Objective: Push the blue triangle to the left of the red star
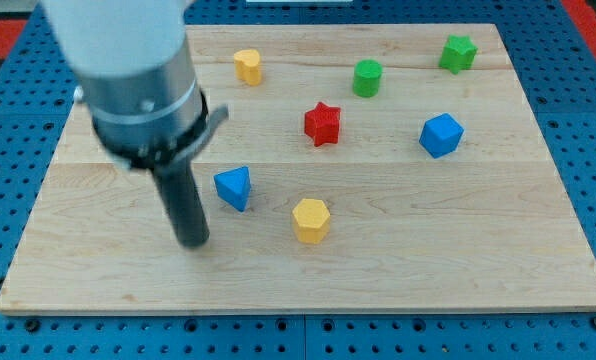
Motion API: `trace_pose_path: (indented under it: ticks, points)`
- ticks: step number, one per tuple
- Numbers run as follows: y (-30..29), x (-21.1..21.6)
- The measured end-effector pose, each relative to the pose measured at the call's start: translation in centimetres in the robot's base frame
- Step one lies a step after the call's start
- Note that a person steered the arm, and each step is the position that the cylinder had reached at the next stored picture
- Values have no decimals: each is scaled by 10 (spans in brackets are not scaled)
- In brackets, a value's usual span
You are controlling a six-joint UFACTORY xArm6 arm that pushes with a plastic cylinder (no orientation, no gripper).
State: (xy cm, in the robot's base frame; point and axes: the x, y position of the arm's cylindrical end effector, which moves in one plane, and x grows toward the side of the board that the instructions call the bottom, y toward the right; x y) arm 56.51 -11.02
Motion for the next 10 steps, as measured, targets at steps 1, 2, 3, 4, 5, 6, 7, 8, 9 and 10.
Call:
trace_pose_path:
  ticks: [1, 2, 3, 4, 5, 6, 7, 8, 9, 10]
  points:
    - [17, -6]
    - [24, -35]
    - [38, -58]
    - [49, -74]
    - [36, -79]
    - [20, -85]
    - [26, -116]
    - [34, -146]
    - [33, -115]
    - [53, -74]
